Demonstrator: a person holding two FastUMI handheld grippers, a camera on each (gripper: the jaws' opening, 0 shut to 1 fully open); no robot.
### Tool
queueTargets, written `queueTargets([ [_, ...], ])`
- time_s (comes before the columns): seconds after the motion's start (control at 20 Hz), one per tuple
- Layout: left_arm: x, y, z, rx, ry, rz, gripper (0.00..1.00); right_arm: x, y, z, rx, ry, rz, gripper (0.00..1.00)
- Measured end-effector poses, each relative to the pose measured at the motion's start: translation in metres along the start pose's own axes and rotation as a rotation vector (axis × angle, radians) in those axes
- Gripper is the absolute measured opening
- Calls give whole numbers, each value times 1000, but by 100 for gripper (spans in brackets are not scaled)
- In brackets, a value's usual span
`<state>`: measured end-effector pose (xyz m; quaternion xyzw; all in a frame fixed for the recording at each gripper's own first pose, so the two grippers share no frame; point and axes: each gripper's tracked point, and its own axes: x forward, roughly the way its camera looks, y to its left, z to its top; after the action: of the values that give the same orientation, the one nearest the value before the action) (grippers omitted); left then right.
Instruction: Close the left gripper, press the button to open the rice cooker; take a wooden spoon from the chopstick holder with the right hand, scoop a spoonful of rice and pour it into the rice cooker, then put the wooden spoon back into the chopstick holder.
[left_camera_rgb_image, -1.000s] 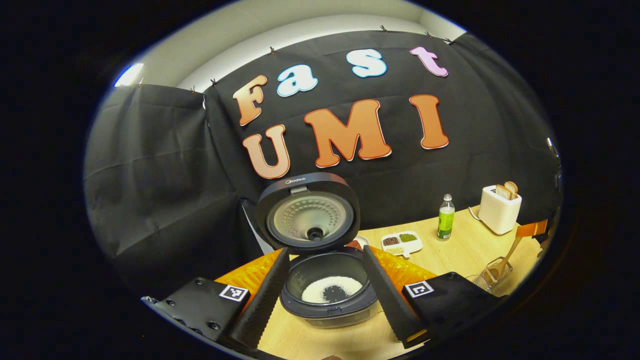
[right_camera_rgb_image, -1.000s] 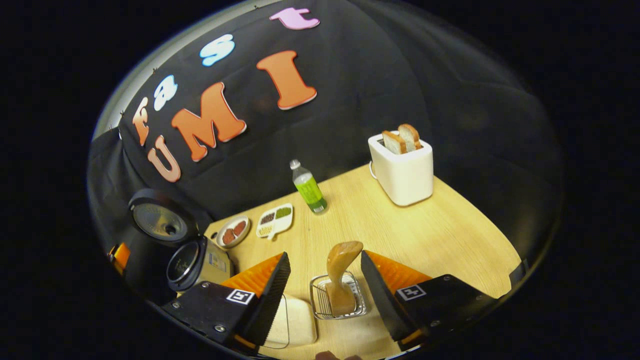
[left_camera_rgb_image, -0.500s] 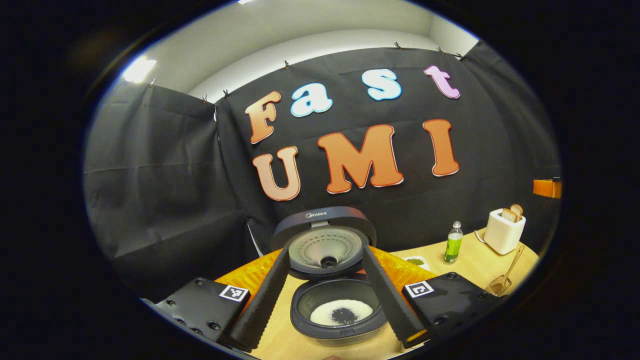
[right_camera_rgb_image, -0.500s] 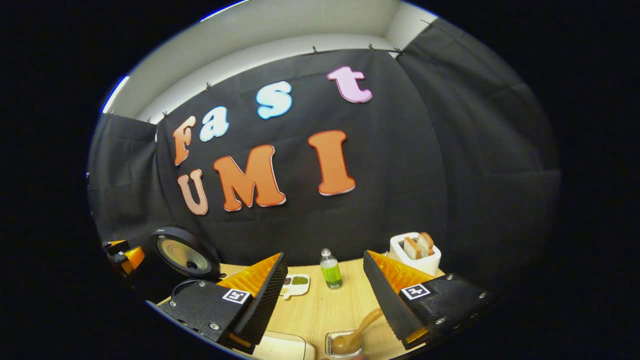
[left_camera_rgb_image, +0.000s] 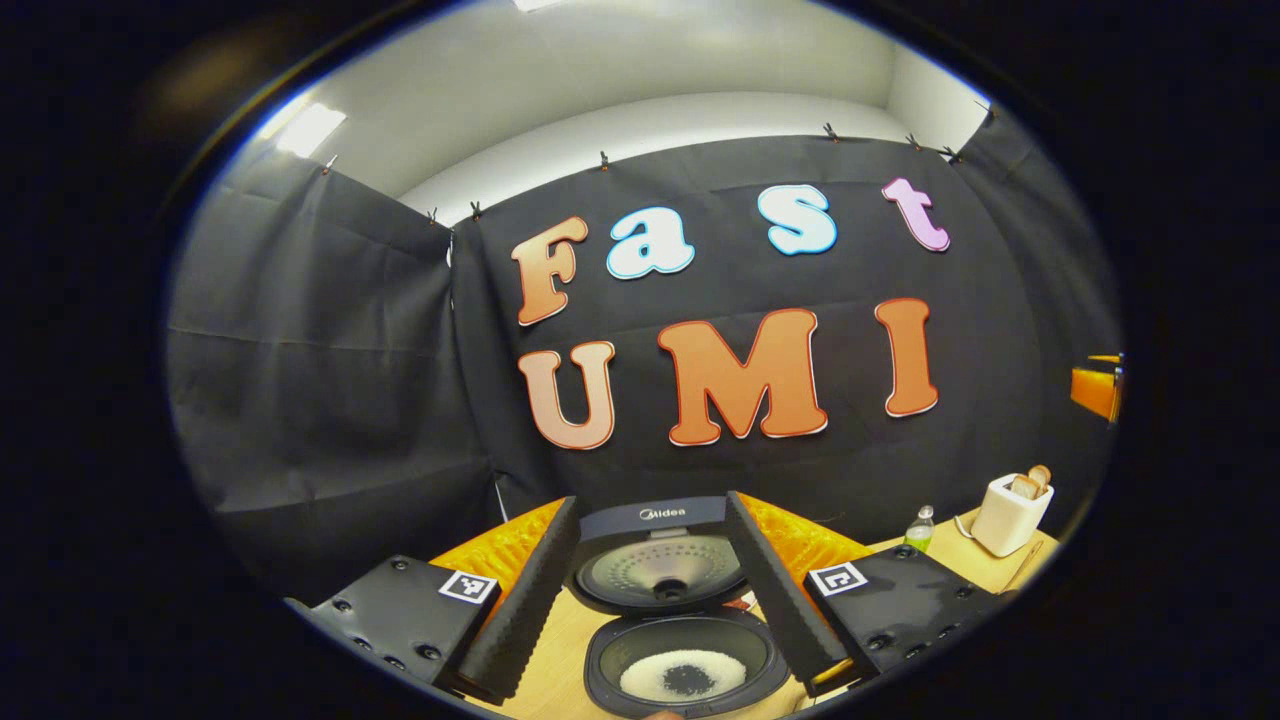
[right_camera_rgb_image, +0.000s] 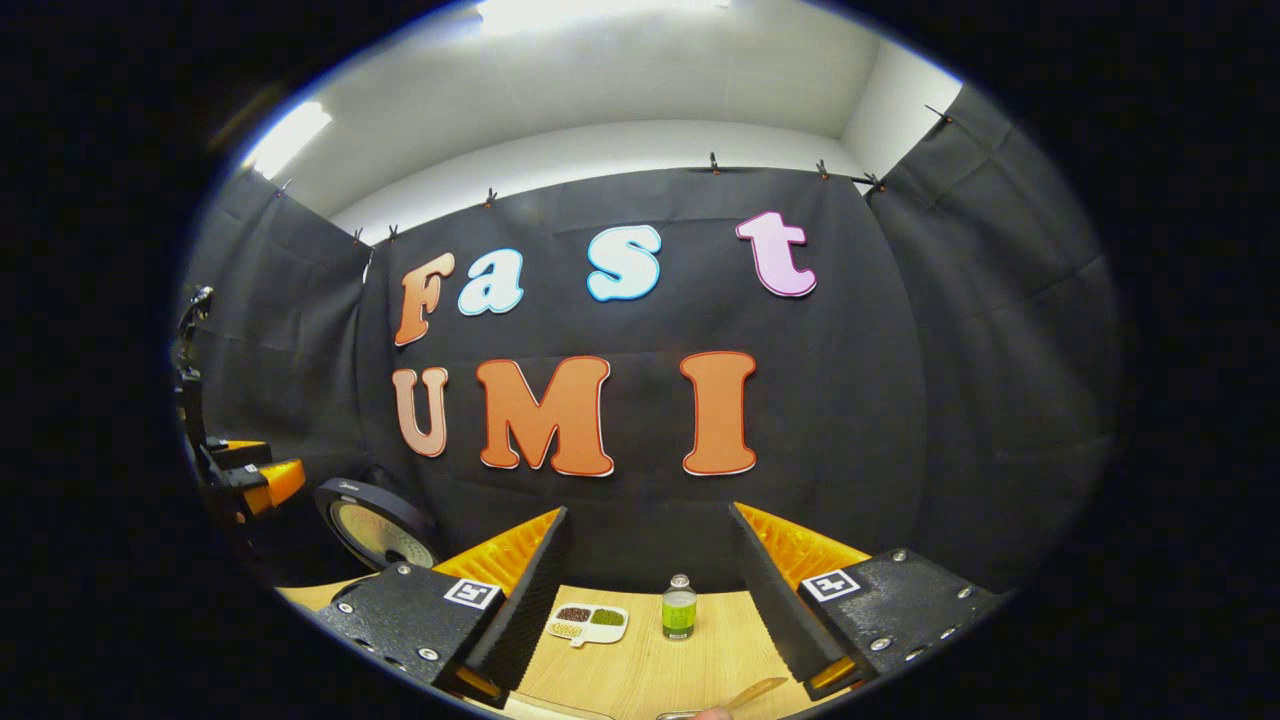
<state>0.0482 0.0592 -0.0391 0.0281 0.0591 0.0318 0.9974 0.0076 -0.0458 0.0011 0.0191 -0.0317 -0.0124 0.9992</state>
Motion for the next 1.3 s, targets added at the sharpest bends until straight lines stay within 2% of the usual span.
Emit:
queueTargets([
  [0.05,5,0,4,-12,-9,-5,89,2,3,4,4,-4,2,94],
  [0.15,17,1,13,-31,-24,-9,100,6,-2,16,5,-39,-33,94],
  [0.3,37,-4,12,-84,-11,-29,99,7,-9,36,49,-113,-93,94],
  [0.45,67,-1,11,-84,23,-31,97,10,-6,26,101,-72,-97,94],
  [0.6,99,-10,2,-82,79,-25,96,11,-8,32,94,-82,-98,94],
  [0.7,119,-16,-12,-69,135,0,95,13,-5,33,56,-83,-85,94],
  [0.8,138,-18,-29,-70,213,26,94,13,11,34,37,-78,-24,94],
  [0.85,143,-21,-41,-77,260,27,98,14,16,31,35,-67,-6,94],
  [0.9,146,-23,-54,-88,301,32,94,16,18,27,31,-56,7,94],
  [1.0,144,-17,-77,-99,387,58,94,17,21,26,11,-52,21,94],
  [1.05,147,-9,-81,-76,392,76,100,18,23,27,-3,-56,24,94],
  [1.2,135,-9,-94,-99,437,68,96,18,28,27,-16,-61,31,94],
  [1.25,128,-8,-94,-98,437,69,100,19,29,26,-11,-60,34,94],
  [1.3,120,-10,-100,-93,457,67,98,20,30,24,-3,-55,37,94],
])
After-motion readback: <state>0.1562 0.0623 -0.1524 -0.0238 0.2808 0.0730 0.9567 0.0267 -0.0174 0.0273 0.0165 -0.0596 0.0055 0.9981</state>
